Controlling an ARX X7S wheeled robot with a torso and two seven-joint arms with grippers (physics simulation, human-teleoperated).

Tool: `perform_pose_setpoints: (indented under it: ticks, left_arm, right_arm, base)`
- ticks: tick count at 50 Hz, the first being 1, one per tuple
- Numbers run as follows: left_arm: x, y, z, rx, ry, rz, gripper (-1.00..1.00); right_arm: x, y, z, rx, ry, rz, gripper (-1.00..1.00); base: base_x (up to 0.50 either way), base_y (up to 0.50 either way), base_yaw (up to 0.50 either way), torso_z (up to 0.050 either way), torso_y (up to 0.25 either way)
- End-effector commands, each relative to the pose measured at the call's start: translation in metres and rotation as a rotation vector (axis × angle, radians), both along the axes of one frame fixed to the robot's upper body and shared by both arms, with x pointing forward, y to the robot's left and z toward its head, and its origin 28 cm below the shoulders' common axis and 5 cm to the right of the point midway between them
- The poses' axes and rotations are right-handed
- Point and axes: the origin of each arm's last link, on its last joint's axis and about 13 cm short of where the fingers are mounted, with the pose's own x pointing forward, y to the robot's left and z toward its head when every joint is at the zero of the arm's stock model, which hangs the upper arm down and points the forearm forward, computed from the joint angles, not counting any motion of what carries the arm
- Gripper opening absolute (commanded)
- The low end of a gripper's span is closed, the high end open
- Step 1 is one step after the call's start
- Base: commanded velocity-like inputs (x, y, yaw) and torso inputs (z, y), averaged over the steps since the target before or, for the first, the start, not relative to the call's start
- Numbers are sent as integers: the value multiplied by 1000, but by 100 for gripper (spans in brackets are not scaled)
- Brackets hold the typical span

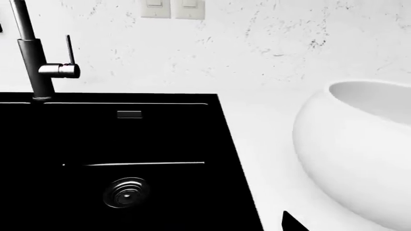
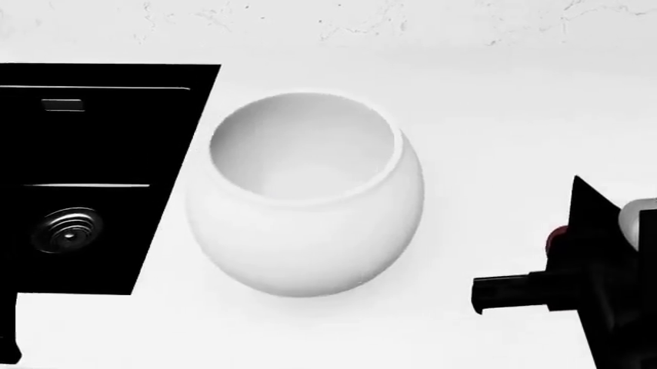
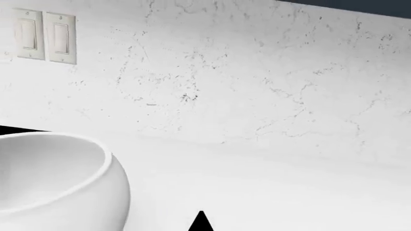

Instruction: There is a mixed pile of frozen fruits and vegetables on the counter. Locate all the frozen vegetables and place the items in a bowl on the counter. Take all the frozen fruits and defrost them in a running sink.

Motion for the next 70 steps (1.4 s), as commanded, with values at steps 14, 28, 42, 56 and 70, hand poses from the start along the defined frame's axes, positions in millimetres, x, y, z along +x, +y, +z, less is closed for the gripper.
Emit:
perform_pose_setpoints:
  ticks: [14,28,42,56,70]
  left_arm:
    - [-1,3,2,5,-27,36,100]
    - [-1,4,2,10,-26,33,100]
    - [-1,4,2,12,-23,34,100]
    - [-2,4,0,10,-15,31,100]
    - [-2,2,-1,13,-14,25,100]
  right_arm:
    - [-3,0,-5,-10,-8,-14,-100]
    - [-5,0,-7,2,-12,-19,-100]
    - [-5,1,-9,2,-1,-20,-100]
    - [-5,2,-12,10,7,-22,-100]
    - [-7,1,-17,5,19,-37,-100]
  base:
    - [-27,500,0,0,0]
    - [-32,500,0,0,0]
    - [-59,500,0,0,0]
    - [-61,500,0,0,0]
    - [-62,500,0,0,0]
